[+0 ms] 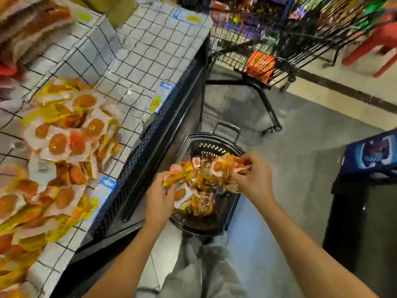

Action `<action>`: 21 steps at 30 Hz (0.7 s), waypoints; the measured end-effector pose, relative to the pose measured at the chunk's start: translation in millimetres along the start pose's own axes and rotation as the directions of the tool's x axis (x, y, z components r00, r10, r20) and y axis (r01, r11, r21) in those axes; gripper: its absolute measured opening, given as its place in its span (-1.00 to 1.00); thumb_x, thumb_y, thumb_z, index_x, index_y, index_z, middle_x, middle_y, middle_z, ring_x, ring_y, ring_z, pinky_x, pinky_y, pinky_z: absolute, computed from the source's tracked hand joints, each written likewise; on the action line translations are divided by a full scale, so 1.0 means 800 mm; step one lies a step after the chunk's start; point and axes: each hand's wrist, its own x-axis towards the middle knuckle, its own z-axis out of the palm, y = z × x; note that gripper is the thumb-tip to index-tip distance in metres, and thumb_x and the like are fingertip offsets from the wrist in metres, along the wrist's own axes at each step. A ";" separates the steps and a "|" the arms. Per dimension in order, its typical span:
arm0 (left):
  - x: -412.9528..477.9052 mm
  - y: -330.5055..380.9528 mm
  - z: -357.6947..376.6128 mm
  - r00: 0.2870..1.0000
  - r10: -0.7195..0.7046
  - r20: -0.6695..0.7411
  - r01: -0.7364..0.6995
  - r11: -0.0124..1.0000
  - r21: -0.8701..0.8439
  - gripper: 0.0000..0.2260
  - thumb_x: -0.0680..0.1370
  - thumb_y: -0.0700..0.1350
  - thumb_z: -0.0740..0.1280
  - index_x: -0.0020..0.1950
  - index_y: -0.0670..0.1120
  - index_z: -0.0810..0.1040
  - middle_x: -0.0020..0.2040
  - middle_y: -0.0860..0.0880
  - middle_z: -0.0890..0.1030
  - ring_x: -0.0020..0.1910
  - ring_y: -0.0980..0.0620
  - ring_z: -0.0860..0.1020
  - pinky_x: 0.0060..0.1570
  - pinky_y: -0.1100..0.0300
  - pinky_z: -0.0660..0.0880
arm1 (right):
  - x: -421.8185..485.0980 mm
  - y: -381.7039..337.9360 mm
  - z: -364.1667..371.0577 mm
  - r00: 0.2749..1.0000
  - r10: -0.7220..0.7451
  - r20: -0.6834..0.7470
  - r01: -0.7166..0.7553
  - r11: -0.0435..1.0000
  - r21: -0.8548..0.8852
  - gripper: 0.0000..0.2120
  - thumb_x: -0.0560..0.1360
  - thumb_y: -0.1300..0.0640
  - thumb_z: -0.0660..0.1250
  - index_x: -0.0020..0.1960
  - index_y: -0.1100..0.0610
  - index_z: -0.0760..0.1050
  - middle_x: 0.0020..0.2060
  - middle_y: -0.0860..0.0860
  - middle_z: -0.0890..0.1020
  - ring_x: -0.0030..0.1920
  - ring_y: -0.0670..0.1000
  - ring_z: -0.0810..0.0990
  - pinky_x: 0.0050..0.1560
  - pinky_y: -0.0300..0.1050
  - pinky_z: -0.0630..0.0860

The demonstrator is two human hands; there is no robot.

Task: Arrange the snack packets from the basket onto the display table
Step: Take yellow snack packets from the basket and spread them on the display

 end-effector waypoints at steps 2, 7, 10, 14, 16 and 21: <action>0.023 -0.033 0.022 1.000 -0.026 0.004 0.026 0.999 0.036 -0.86 0.60 -0.20 0.33 0.15 -0.06 0.52 -0.02 0.10 0.62 -0.02 0.33 0.56 -0.11 0.50 0.43 | 0.018 0.029 0.038 0.999 0.024 0.027 -0.024 1.000 -0.016 -0.72 0.31 0.07 0.55 -0.06 0.00 0.51 -0.18 -0.04 0.59 -0.17 -0.01 0.58 -0.20 -0.20 0.44; 0.067 -0.120 0.093 0.990 -0.131 -0.046 0.133 0.990 0.047 -0.79 0.56 -0.27 0.36 0.19 -0.18 0.53 -0.01 0.02 0.58 -0.10 0.31 0.50 -0.13 0.61 0.35 | 0.053 0.103 0.135 0.994 0.067 0.091 -0.063 0.997 -0.047 -0.70 0.30 0.08 0.55 -0.04 0.03 0.51 -0.10 0.03 0.62 -0.14 0.01 0.59 -0.12 -0.07 0.51; 0.083 -0.190 0.136 0.986 -0.153 -0.068 0.161 0.979 0.124 -0.76 0.54 -0.20 0.41 0.19 -0.18 0.54 0.03 0.01 0.58 -0.07 0.31 0.46 -0.15 0.67 0.29 | 0.064 0.155 0.191 0.989 0.067 0.129 -0.063 0.997 -0.037 -0.71 0.31 0.09 0.52 -0.09 0.00 0.45 -0.13 0.05 0.59 -0.16 0.02 0.56 -0.13 -0.05 0.49; 0.100 -0.283 0.186 0.975 -0.204 -0.084 0.216 0.958 0.188 -0.73 0.52 -0.18 0.44 0.20 -0.19 0.55 0.08 -0.12 0.62 0.02 0.10 0.52 -0.13 0.66 0.26 | 0.071 0.234 0.264 0.979 0.095 0.181 -0.083 0.994 -0.075 -0.73 0.33 0.10 0.48 -0.03 0.11 0.50 -0.10 0.09 0.58 -0.09 0.10 0.56 -0.09 -0.03 0.47; 0.104 -0.319 0.207 0.974 -0.210 -0.081 0.222 0.958 0.184 -0.74 0.50 -0.24 0.44 0.17 -0.23 0.55 0.08 -0.17 0.61 0.05 -0.02 0.53 -0.15 0.66 0.27 | 0.073 0.269 0.294 0.976 0.093 0.198 -0.077 0.993 -0.090 -0.69 0.34 0.10 0.49 0.01 0.16 0.51 -0.08 0.07 0.55 -0.06 0.10 0.55 -0.10 -0.12 0.40; 0.112 -0.389 0.233 0.968 -0.250 -0.037 0.251 0.941 0.229 -0.72 0.48 -0.15 0.44 0.18 -0.10 0.57 0.08 -0.10 0.63 0.06 -0.03 0.57 -0.03 0.39 0.46 | 0.068 0.334 0.342 0.959 0.109 0.260 -0.065 0.983 -0.171 -0.62 0.34 0.05 0.50 0.08 0.17 0.53 -0.03 0.11 0.53 0.03 0.14 0.53 -0.02 -0.10 0.41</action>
